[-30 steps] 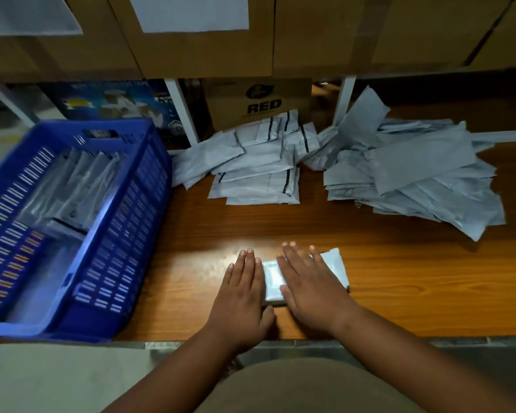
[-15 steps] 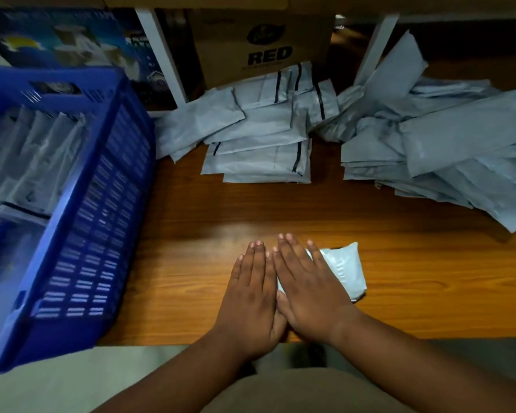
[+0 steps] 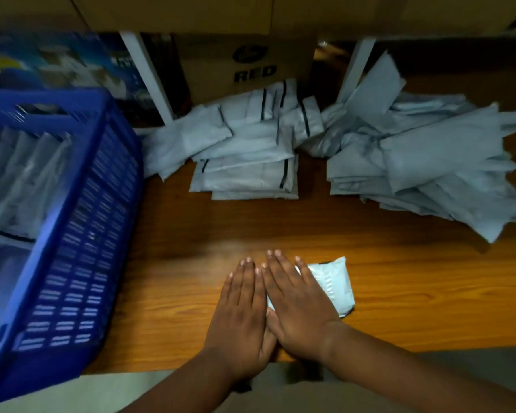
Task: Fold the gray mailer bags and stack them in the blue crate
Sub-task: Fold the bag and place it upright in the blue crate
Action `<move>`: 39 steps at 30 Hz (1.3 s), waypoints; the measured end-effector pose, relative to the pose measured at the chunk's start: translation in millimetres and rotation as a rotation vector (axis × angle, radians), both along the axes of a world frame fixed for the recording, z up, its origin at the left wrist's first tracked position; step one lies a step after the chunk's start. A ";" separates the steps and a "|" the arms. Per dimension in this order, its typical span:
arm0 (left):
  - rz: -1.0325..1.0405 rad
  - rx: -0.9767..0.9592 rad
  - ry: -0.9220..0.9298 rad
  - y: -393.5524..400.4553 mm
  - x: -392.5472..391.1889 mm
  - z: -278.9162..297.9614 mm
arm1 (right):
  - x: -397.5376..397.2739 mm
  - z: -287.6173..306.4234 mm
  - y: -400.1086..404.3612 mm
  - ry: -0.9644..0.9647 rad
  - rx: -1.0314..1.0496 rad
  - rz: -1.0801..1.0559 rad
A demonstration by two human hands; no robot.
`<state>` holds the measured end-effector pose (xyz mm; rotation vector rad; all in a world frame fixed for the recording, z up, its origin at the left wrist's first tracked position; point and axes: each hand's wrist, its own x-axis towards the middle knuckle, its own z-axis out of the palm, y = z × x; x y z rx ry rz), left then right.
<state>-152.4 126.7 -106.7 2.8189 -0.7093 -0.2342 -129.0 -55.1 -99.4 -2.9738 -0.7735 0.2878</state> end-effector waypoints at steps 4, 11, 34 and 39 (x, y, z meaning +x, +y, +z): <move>0.024 0.017 -0.009 2.3 1.1 6.6 | -1.3 8.3 -3.7 -0.028 0.064 -0.025; -0.016 0.008 -0.064 -24.9 14.5 17.5 | -3.7 10.1 -31.9 -0.097 0.047 -0.043; -0.060 0.031 -0.057 -34.0 20.6 -5.1 | 1.0 -4.9 -38.2 0.012 0.035 -0.049; -0.044 0.064 -0.030 -35.1 22.8 -0.2 | 1.4 0.0 -39.1 -0.003 0.071 -0.064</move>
